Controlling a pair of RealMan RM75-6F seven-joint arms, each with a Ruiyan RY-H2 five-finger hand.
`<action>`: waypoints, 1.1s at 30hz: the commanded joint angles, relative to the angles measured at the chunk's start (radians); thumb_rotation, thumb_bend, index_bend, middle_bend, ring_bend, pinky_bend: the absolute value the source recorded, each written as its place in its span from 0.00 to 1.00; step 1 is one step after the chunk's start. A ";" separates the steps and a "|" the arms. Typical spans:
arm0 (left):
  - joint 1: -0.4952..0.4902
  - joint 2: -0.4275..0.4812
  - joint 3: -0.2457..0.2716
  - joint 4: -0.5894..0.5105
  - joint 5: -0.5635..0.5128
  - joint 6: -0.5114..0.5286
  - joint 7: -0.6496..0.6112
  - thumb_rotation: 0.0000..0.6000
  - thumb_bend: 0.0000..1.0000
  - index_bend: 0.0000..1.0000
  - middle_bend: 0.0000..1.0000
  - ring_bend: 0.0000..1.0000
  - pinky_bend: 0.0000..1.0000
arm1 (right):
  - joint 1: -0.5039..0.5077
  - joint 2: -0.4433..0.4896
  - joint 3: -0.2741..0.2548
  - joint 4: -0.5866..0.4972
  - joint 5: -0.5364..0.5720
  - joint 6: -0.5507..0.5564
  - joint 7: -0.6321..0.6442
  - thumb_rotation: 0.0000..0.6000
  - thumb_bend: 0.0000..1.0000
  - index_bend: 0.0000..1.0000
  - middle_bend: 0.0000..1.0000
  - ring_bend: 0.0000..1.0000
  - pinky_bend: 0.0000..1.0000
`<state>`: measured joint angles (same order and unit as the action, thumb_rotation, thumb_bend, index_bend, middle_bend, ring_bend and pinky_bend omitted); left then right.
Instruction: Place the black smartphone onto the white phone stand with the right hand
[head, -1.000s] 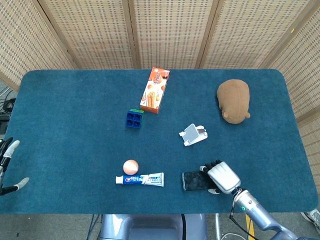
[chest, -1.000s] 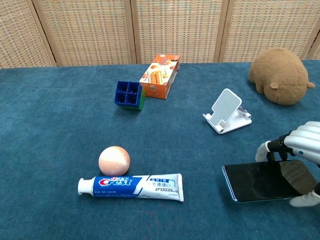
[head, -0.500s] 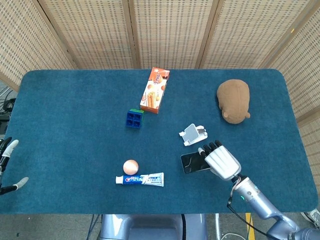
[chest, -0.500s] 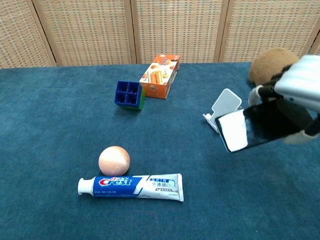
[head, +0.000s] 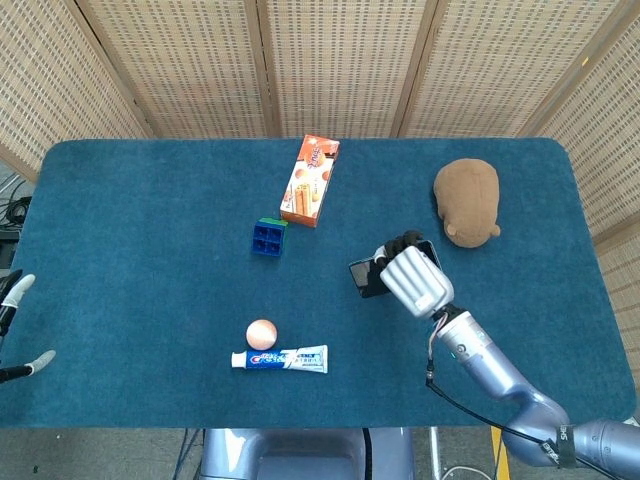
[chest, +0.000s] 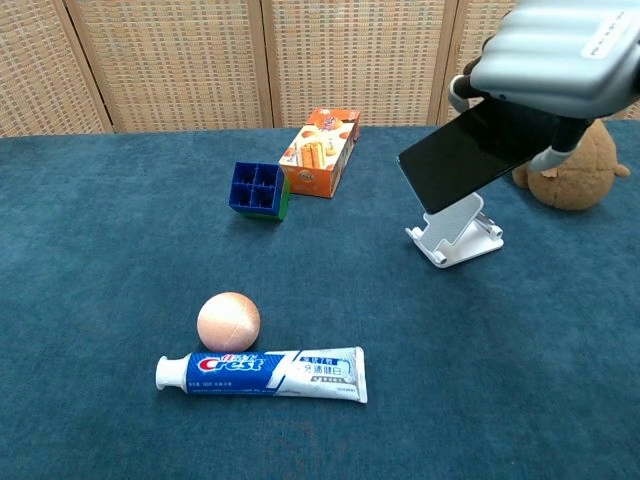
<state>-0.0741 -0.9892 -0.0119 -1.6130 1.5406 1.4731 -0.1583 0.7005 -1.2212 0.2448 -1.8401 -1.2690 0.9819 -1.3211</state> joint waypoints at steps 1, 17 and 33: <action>-0.006 0.008 -0.001 0.003 -0.002 -0.008 -0.016 1.00 0.00 0.00 0.00 0.00 0.00 | 0.091 -0.041 0.007 -0.043 0.193 0.025 -0.244 1.00 0.59 0.47 0.58 0.54 0.42; -0.026 0.024 -0.004 0.017 -0.019 -0.046 -0.064 1.00 0.00 0.00 0.00 0.00 0.00 | 0.280 -0.164 -0.080 0.040 0.496 0.120 -0.464 1.00 0.57 0.47 0.56 0.54 0.42; -0.033 0.011 -0.006 -0.001 -0.037 -0.060 -0.002 1.00 0.00 0.00 0.00 0.00 0.00 | 0.379 -0.128 -0.195 0.083 0.575 0.116 -0.544 1.00 0.57 0.47 0.55 0.54 0.42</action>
<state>-0.1101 -0.9761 -0.0172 -1.6126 1.5030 1.4059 -0.1677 1.0721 -1.3549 0.0593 -1.7584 -0.6938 1.1058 -1.8676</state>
